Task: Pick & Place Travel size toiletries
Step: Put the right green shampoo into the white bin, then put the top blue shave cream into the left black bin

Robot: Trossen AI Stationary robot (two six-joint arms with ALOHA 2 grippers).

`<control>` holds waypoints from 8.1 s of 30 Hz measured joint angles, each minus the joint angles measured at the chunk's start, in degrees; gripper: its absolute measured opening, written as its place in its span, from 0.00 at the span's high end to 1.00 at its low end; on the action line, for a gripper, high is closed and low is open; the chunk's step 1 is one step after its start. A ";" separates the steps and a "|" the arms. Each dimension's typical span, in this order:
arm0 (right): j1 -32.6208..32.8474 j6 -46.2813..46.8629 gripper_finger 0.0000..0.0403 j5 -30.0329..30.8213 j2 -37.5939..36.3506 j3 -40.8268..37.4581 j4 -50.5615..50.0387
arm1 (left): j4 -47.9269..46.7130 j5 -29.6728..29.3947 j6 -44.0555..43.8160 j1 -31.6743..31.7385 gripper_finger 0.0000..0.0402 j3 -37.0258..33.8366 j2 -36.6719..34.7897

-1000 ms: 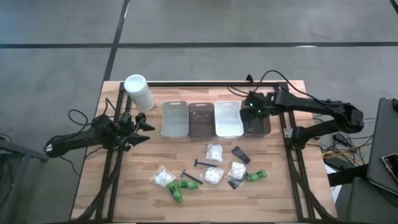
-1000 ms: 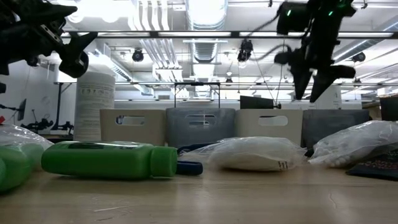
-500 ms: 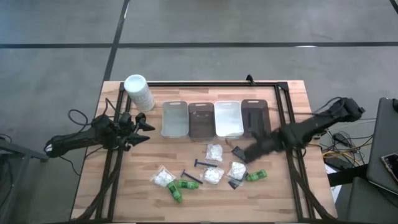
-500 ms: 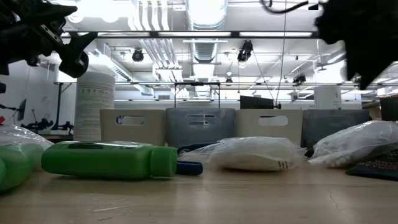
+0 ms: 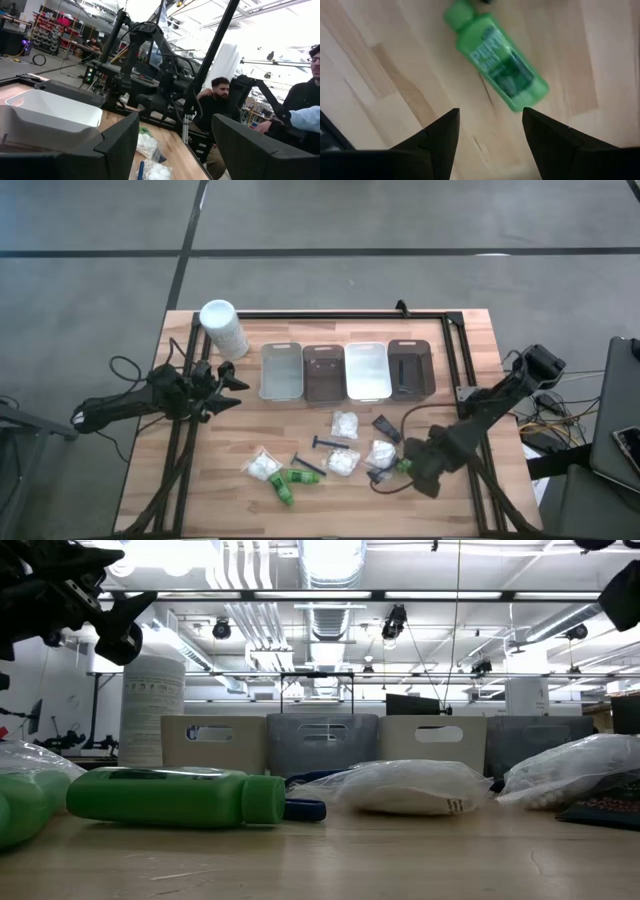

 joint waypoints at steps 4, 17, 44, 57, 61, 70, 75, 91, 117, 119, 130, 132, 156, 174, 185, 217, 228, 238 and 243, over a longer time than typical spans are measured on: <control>0.00 -9.43 0.48 1.00 3.72 2.73 -0.44 | -0.02 -0.01 0.00 0.01 0.36 0.00 0.01; -0.02 -21.81 0.26 7.62 7.82 4.78 -1.93 | -0.02 -0.01 -4.24 0.02 0.36 0.00 0.07; -0.04 -32.96 0.27 8.58 7.47 -5.66 12.33 | -0.02 0.01 -5.05 0.00 0.36 0.00 0.07; -0.86 -18.58 0.56 4.74 7.55 -4.82 13.00 | -0.01 0.00 -5.42 0.00 0.36 0.00 0.07; -0.78 -10.70 0.68 3.11 6.49 -3.16 14.20 | -0.01 -0.01 -5.42 0.01 0.36 0.00 0.07; -2.04 4.02 0.69 12.46 -2.40 4.48 13.56 | -0.42 0.02 -5.42 0.02 0.36 0.00 0.28; -10.08 13.28 0.66 26.40 -9.00 5.20 11.26 | -0.46 0.00 -5.40 0.00 0.36 0.00 0.31; -54.44 -1.13 0.54 12.93 -4.95 4.09 15.32 | -0.59 -0.03 -4.66 0.02 0.36 0.00 1.20; -22.20 15.61 0.20 17.86 -3.61 6.45 1.84 | -0.59 -0.02 -4.79 0.02 0.36 0.00 1.22; -19.44 19.62 0.21 17.91 -3.57 6.01 0.78 | -0.46 -0.01 -4.79 0.02 0.36 0.00 1.20; -11.12 31.65 0.27 17.91 -3.50 4.67 -0.47 | 2.62 -2.14 -30.15 0.00 0.36 0.85 1.20; -10.79 31.87 0.27 17.90 -3.50 4.67 -0.47 | 2.62 -3.63 -30.38 0.00 0.36 0.85 1.20; -9.68 24.36 0.16 19.24 -3.48 0.77 0.05 | 2.62 -19.92 -45.12 -0.18 0.36 1.43 2.27; -9.26 19.68 0.24 15.90 -3.48 0.76 -0.33 | -12.46 -9.57 -29.84 -3.67 0.36 16.85 27.52; -7.20 19.66 0.28 14.80 -3.50 0.71 -0.60 | -21.30 -11.64 -10.80 -13.37 0.36 33.01 46.13; -12.70 3.45 0.21 24.32 -2.83 -10.19 14.47 | -25.27 -11.52 -10.84 -14.69 0.36 38.97 59.41; -12.70 1.14 0.29 22.56 5.47 -10.80 19.59 | -25.16 -12.00 -10.42 -14.68 0.36 38.91 59.45; -12.90 2.09 0.50 21.98 5.53 -9.54 19.54 | -20.00 -12.00 -6.33 -15.29 0.36 38.88 59.45; -12.96 4.00 0.69 21.86 1.18 -9.67 19.61 | -16.20 -14.51 -1.11 -15.36 0.36 38.88 59.45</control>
